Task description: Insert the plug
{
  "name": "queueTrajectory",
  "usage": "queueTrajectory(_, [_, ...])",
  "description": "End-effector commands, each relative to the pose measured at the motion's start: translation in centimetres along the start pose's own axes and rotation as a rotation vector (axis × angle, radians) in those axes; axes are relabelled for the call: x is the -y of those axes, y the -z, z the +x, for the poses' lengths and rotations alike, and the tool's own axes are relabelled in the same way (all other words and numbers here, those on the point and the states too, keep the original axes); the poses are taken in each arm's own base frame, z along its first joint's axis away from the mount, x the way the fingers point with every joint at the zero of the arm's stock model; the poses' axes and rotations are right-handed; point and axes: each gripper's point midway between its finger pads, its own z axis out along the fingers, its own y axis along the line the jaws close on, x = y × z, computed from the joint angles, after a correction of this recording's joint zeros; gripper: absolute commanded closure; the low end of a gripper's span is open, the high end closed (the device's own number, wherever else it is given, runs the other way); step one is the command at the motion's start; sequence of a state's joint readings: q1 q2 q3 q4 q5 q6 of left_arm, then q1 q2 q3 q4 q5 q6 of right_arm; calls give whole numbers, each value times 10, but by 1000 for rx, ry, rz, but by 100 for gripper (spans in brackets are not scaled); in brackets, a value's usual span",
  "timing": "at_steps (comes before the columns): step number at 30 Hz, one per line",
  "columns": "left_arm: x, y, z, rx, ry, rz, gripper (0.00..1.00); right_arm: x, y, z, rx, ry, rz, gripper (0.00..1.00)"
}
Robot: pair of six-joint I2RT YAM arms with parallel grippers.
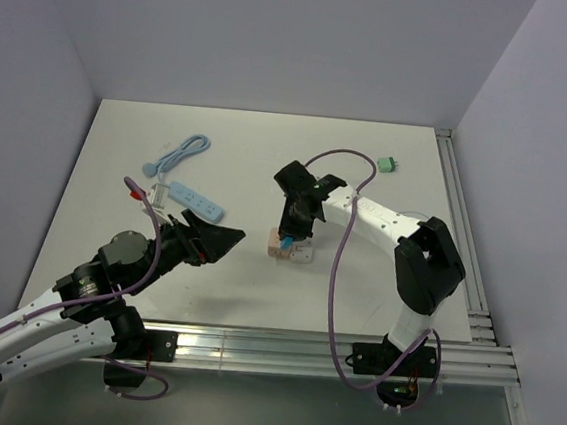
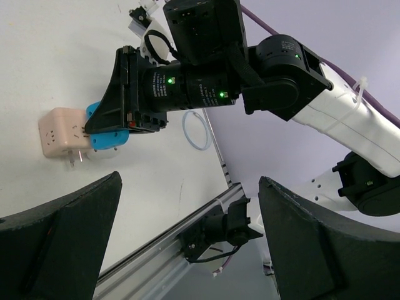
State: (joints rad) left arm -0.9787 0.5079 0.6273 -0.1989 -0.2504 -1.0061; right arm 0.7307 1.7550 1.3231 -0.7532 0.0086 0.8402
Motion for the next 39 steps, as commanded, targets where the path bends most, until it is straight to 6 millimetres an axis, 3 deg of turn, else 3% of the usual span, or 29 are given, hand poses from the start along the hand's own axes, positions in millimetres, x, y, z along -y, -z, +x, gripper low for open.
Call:
queueTrajectory(1, [10, -1, -2, 4, -15, 42, 4, 10, 1, -9, 30, 22, 80, 100])
queueTrajectory(6, [12, 0, -3, 7, -8, 54, 5, 5, 6, -15, 38, 62, 149, 100])
queueTrajectory(11, [11, 1, -3, 6, -6, 55, 5, 7, -2, -10, 36, 95, 215, 100])
queueTrajectory(30, [12, 5, -3, 7, -6, 63, 4, 45, -73, 37, -68, 154, 360, 100])
queueTrajectory(32, [11, 5, -3, 2, -10, 58, 5, 45, -72, 35, -51, 151, 357, 100])
queueTrajectory(39, [12, 3, -2, -3, -8, 56, 5, 19, -37, 0, 48, 185, 304, 100])
